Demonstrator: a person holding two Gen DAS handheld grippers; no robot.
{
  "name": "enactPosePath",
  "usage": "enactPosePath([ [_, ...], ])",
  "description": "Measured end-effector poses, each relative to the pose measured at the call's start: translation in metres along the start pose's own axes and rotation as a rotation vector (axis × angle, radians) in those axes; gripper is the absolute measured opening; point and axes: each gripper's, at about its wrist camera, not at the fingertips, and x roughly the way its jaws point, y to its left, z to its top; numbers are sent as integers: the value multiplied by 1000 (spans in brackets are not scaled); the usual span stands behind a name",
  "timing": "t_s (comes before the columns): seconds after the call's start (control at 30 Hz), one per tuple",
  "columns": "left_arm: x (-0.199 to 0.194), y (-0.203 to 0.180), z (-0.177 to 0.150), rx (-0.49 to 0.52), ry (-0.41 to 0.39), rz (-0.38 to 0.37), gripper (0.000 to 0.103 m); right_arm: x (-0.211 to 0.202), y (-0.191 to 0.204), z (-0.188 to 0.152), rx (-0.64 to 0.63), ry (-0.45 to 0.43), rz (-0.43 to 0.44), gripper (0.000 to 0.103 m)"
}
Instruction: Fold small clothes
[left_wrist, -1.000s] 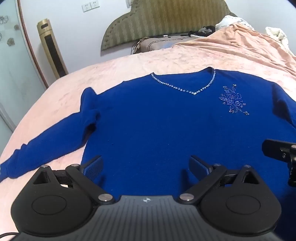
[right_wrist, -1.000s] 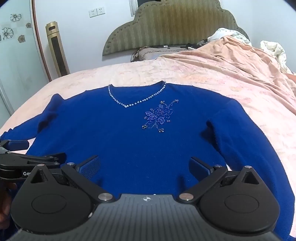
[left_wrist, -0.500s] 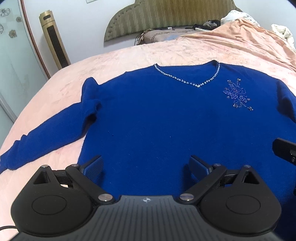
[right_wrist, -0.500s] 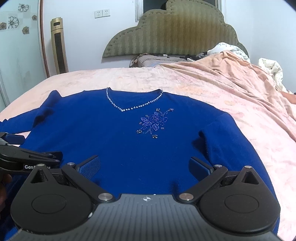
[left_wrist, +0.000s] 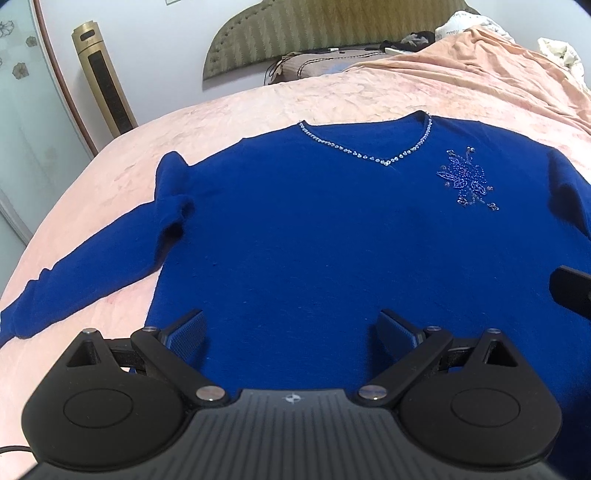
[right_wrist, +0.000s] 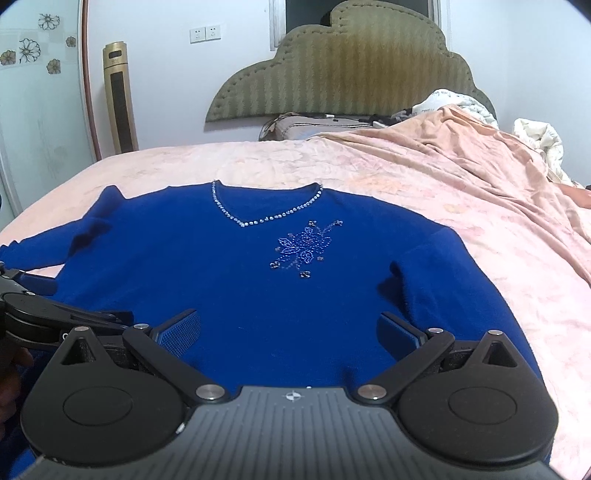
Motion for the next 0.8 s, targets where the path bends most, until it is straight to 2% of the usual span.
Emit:
enactPosePath([
  [0.8, 1, -15, 0, 26, 14, 21, 99, -5, -13, -9, 6, -5, -3, 103],
])
